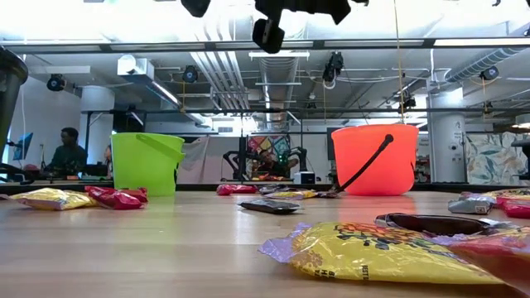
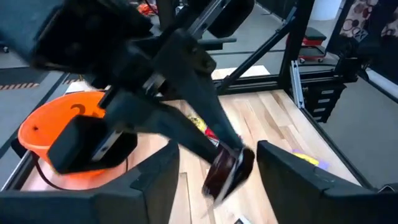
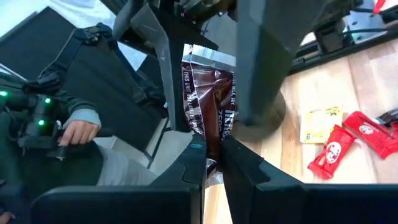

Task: Sort candy by brand, put in halloween buckets
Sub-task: Put the brown candy into the green bucket

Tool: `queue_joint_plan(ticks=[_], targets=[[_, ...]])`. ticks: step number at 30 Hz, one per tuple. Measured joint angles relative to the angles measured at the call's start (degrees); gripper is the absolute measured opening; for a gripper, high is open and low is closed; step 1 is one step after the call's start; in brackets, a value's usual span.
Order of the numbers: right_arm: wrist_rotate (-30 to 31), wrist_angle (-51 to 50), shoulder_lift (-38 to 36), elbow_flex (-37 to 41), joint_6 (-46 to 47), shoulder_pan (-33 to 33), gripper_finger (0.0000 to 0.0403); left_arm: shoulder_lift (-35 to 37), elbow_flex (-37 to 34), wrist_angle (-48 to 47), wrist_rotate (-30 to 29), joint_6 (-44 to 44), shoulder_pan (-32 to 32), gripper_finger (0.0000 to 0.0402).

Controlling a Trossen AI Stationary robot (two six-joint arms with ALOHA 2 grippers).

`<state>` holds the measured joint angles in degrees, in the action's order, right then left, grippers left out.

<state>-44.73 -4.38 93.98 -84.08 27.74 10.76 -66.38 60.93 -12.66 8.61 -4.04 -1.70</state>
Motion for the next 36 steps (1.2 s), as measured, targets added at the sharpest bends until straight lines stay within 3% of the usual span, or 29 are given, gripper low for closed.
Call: queue_joint_plan(ticks=[3,7,9,13,20,27,31,36], targets=[[-0.9,0.0,0.7,-0.5,0.6,0.4,0.0028,0.3,0.0,0.1,0.2,-1.1,0.0,0.014],[-1.6,0.0,0.8,-0.5,0.1,0.6,0.0028,0.7,0.0,-0.9,0.3,-0.8,0.0,0.0041],[-1.2,0.1,0.8,-0.5,0.4,0.7,0.0028,0.8,0.0,-1.3,0.3,0.6,-0.1,0.0015],[-0.3,0.1,0.7,-0.5,3.0,1.5,0.0045,0.9,0.0,-1.5,-0.9,2.1,-0.2,0.0016],[-0.3,0.4,0.3,-0.5,7.3,5.1,0.0132,2.3,0.0,-4.4,-5.8,6.5,-1.6,0.0006],[-0.3,-0.6,-0.4,-0.6,8.7,11.0,0.0187,6.7,0.0,-15.4,-19.4,16.4,-4.5,0.0004],[-0.3,-2.3,-0.8,-0.6,7.9,14.3,0.0195,8.9,0.0,-24.9,-25.0,22.5,-9.0,0.0004],[-0.3,-7.0,-0.8,-0.7,4.6,18.0,0.0194,8.6,0.0,-35.7,-24.6,30.0,-19.0,0.0004]])
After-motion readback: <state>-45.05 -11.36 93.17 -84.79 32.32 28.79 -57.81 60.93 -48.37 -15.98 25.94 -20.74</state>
